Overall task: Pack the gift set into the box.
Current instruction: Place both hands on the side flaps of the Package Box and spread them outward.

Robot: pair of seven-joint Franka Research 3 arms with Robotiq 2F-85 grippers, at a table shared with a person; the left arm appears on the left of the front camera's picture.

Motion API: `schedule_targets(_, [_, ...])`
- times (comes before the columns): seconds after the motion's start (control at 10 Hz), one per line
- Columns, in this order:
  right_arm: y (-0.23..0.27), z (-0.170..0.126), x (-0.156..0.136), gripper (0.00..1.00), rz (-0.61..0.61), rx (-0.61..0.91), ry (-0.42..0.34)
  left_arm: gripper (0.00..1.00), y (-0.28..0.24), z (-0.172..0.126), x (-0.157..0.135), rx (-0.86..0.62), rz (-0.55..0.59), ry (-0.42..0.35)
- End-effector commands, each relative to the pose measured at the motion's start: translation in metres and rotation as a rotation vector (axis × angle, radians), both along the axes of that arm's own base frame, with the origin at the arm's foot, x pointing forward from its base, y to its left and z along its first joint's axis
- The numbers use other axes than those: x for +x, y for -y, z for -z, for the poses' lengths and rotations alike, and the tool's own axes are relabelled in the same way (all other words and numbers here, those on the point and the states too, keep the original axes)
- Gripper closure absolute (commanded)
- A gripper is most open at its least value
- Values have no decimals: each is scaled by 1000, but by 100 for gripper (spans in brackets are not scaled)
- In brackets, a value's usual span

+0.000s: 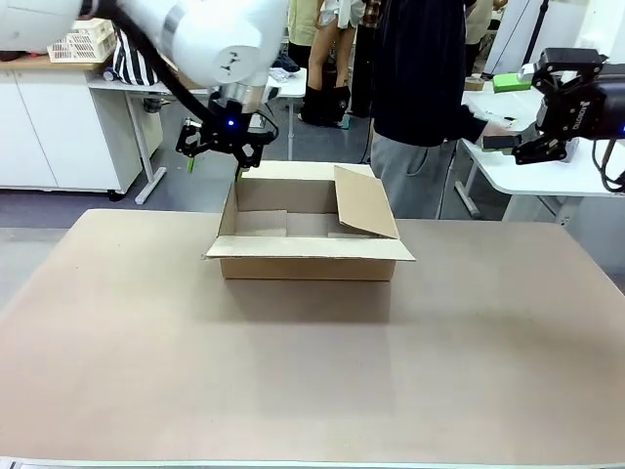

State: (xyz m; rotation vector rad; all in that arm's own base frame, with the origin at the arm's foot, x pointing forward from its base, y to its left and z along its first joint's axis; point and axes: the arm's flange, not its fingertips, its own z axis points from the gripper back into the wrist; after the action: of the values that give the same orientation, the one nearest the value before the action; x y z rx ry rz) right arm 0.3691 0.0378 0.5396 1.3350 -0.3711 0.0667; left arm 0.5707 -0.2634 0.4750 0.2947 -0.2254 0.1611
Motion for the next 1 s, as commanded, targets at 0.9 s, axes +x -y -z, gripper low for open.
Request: schedule_targets(0.9, [-1,0,1,0,-7,4,28,0,-171,45,-24,-711,167,5])
